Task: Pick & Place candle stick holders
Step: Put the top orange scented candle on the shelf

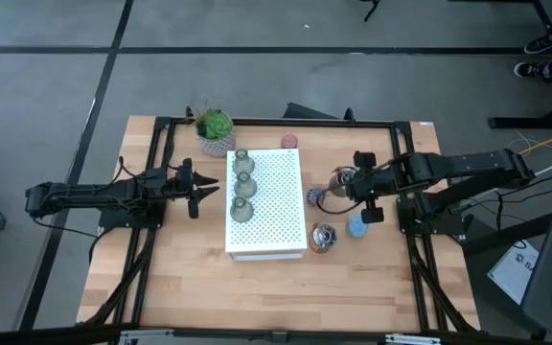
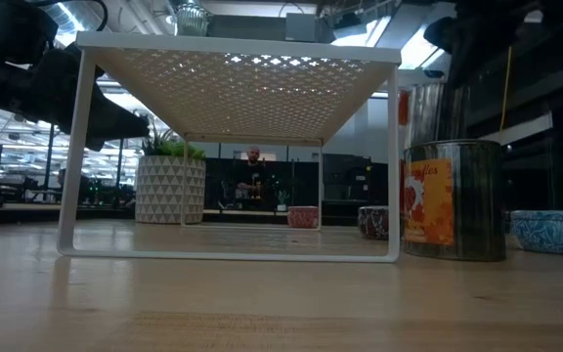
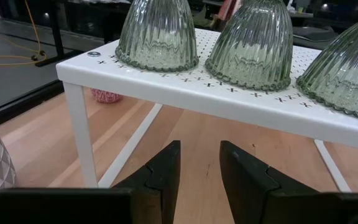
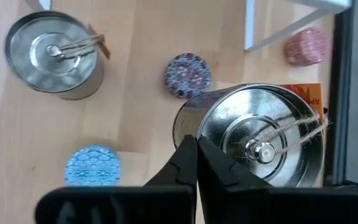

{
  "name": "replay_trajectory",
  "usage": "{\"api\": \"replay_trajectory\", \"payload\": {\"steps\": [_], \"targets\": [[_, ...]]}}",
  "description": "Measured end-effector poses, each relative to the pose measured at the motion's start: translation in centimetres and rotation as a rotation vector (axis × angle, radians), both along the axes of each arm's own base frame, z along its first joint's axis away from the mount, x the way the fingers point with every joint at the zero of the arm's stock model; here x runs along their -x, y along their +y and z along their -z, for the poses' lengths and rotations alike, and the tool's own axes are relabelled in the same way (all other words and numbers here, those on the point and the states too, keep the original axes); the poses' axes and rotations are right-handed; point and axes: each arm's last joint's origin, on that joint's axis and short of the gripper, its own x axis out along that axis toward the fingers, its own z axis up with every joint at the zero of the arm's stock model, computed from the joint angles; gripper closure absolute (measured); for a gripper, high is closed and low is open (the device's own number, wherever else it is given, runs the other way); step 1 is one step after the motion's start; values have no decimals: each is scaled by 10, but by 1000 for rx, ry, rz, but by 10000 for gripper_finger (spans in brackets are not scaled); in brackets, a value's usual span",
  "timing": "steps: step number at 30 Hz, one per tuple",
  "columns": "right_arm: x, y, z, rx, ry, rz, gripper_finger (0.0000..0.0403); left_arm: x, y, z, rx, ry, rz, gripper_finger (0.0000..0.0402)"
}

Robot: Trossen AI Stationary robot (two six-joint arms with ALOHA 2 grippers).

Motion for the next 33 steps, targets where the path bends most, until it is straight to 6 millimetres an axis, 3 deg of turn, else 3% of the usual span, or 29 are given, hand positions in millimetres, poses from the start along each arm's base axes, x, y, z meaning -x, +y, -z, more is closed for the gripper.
{"api": "replay_trajectory", "payload": {"steps": [9, 17, 22, 33], "targets": [[-3, -16, -24, 99, -60, -3, 403, 0, 0, 0, 0, 0, 0, 294], [-21, -25, -40, 159, -153, -72, 403, 0, 0, 0, 0, 1, 0, 294], [-43, -33, -44, 188, -117, -96, 403, 0, 0, 0, 0, 0, 0, 294], [-99, -43, -73, 158, -128, -217, 403, 0, 0, 0, 0, 0, 0, 294]]}}
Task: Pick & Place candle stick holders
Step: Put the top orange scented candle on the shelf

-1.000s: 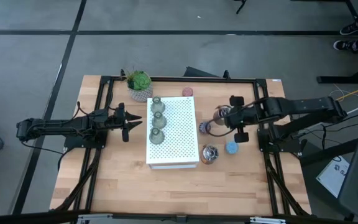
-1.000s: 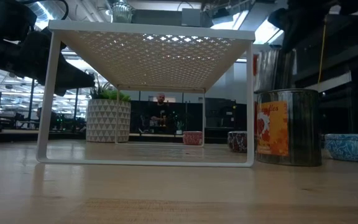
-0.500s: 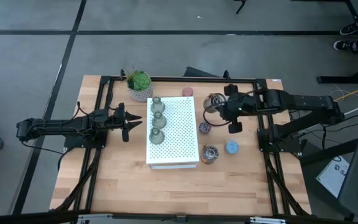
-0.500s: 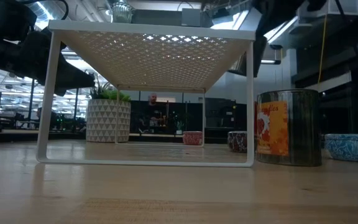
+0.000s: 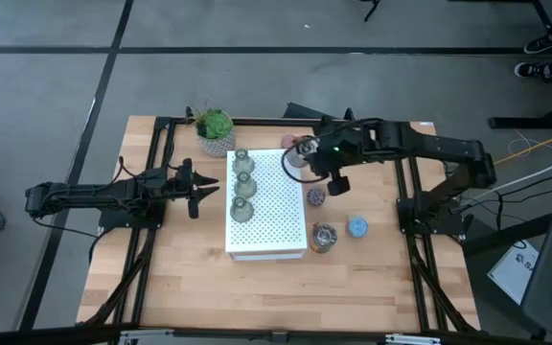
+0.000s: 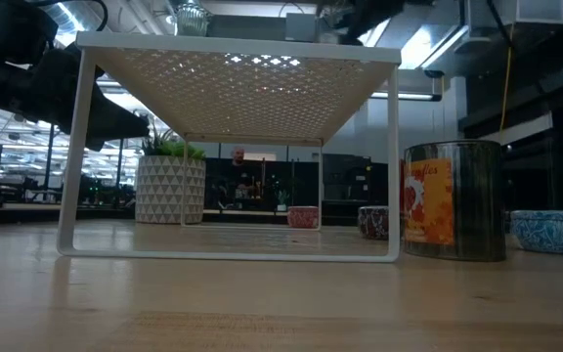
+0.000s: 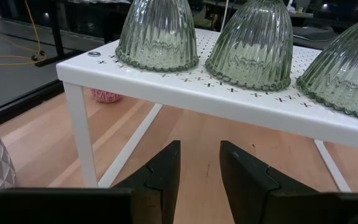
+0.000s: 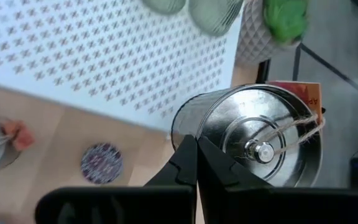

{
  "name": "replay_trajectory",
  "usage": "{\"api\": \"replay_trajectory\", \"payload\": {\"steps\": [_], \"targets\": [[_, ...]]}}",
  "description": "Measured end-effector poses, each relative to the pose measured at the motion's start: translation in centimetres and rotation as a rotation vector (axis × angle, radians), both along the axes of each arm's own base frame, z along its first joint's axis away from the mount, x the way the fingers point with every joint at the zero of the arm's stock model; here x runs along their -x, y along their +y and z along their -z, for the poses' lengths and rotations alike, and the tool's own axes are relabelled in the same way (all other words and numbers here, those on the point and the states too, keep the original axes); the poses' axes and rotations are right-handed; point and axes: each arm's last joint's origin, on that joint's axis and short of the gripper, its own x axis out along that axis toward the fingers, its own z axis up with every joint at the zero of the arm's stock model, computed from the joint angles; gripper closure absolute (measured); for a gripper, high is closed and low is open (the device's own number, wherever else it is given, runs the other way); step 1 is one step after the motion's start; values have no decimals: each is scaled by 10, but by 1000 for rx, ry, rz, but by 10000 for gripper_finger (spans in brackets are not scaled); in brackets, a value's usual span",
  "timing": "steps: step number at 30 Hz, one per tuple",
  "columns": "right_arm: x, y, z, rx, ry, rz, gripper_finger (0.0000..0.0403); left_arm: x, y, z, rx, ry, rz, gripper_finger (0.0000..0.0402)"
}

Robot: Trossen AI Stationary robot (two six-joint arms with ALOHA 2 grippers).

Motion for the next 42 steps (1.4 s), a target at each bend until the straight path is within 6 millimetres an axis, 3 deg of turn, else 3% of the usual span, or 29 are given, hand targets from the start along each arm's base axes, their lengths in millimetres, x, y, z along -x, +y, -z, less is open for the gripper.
{"api": "replay_trajectory", "payload": {"steps": [7, 15, 28, 42], "targets": [[-28, -1, -1, 15, 10, -80, 403, 0, 0, 0, 0, -1, 0, 294], [-54, -6, 15, -1, 49, -151, 403, 0, 0, 0, 0, 0, 0, 294], [-64, -22, 15, -108, -49, -225, 403, 0, 0, 0, 0, 0, 0, 294], [-81, -35, 39, -127, 8, -193, 403, 0, 0, 0, 0, 0, 0, 294]]}}
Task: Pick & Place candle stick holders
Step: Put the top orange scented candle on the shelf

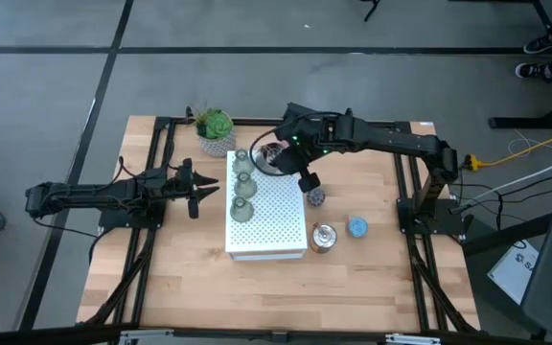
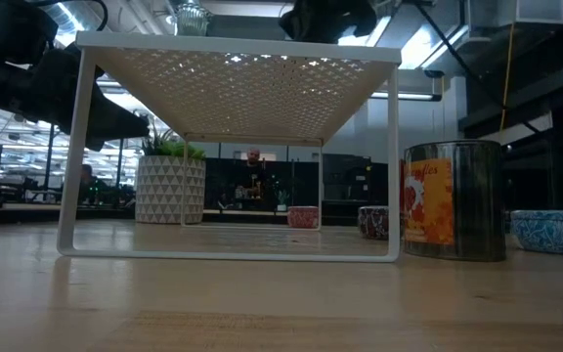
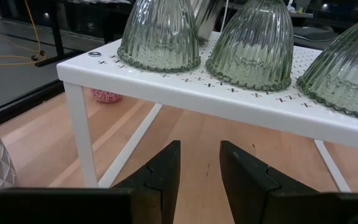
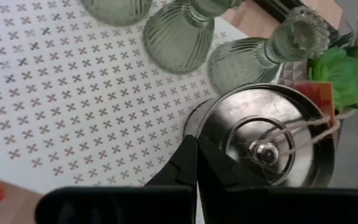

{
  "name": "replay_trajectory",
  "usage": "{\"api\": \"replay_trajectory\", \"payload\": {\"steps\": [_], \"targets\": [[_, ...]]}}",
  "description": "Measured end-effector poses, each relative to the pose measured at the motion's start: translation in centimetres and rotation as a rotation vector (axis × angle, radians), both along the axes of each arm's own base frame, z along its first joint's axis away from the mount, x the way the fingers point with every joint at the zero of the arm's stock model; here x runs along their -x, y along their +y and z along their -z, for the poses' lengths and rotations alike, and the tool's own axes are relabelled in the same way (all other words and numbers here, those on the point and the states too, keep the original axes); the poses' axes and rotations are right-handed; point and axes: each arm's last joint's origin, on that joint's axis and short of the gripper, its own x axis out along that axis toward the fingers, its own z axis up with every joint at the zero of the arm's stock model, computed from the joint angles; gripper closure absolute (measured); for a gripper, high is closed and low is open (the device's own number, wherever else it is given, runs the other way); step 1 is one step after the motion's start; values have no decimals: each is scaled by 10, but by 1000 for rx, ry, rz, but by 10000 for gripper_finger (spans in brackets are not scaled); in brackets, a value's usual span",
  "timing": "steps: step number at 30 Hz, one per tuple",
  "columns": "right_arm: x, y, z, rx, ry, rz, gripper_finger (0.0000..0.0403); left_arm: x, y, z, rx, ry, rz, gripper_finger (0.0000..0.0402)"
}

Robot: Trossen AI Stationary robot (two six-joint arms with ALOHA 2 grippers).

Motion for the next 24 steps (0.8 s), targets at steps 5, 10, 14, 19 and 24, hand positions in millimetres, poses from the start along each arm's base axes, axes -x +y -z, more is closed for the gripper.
{"api": "replay_trajectory", "payload": {"steps": [5, 10, 14, 19, 24], "targets": [[0, 0, 0, -1, 0, 0, 403, 0, 0, 0, 0, 0, 0, 294], [0, 1, 0, 0, 7, -6, 403, 0, 0, 0, 0, 0, 0, 294], [4, 3, -9, 2, 27, -12, 403, 0, 0, 0, 0, 0, 0, 294], [6, 4, -25, 2, -5, -12, 403, 0, 0, 0, 0, 0, 0, 294], [7, 4, -25, -13, 0, -18, 403, 0, 0, 0, 0, 0, 0, 294]]}}
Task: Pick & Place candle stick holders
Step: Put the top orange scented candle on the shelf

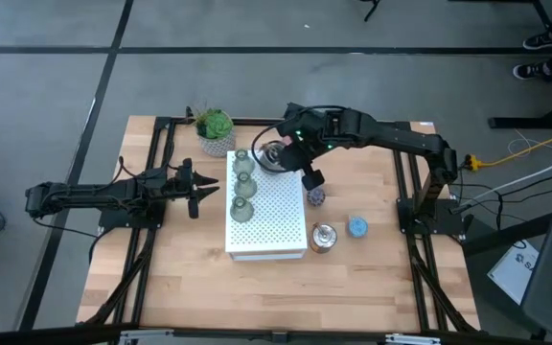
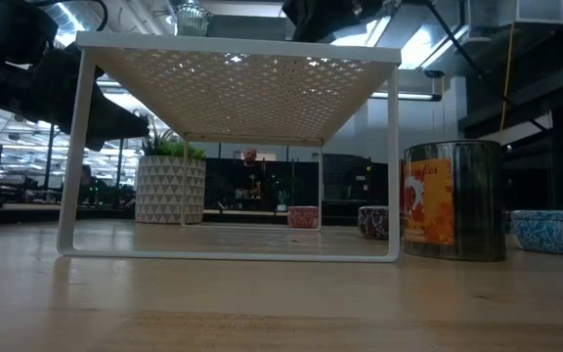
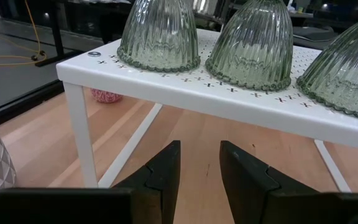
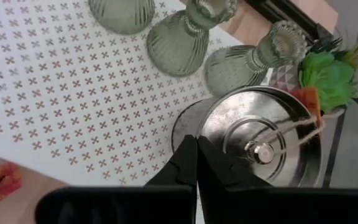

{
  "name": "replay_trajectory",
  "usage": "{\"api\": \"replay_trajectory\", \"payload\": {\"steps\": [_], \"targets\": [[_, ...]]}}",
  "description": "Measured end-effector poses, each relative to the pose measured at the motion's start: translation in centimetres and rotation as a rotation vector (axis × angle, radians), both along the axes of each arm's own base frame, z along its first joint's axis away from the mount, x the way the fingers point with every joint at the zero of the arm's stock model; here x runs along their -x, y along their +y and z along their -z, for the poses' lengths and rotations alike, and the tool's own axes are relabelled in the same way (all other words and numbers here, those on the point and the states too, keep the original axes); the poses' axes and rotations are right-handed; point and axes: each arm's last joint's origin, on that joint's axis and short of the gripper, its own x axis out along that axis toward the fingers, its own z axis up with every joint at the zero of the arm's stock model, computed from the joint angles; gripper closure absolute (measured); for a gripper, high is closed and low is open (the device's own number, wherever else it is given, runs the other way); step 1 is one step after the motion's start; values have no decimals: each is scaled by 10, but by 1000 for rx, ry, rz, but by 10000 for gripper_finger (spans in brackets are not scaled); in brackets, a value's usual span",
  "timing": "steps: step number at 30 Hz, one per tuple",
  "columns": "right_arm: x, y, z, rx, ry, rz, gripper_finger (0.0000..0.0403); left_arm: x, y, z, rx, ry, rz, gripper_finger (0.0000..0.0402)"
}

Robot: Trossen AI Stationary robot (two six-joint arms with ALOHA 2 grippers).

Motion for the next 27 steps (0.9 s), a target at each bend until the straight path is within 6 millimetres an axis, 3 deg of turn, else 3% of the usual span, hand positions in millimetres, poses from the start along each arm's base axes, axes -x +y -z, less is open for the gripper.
{"api": "replay_trajectory", "payload": {"steps": [12, 19, 27], "targets": [[-4, 1, 1, -56, -25, -32, 403, 0, 0, 0, 0, 0, 0, 294], [-6, -4, 21, -60, 6, -4, 403, 0, 0, 0, 0, 1, 0, 294], [-10, -5, 22, -56, -34, -7, 403, 0, 0, 0, 0, 1, 0, 294]]}}
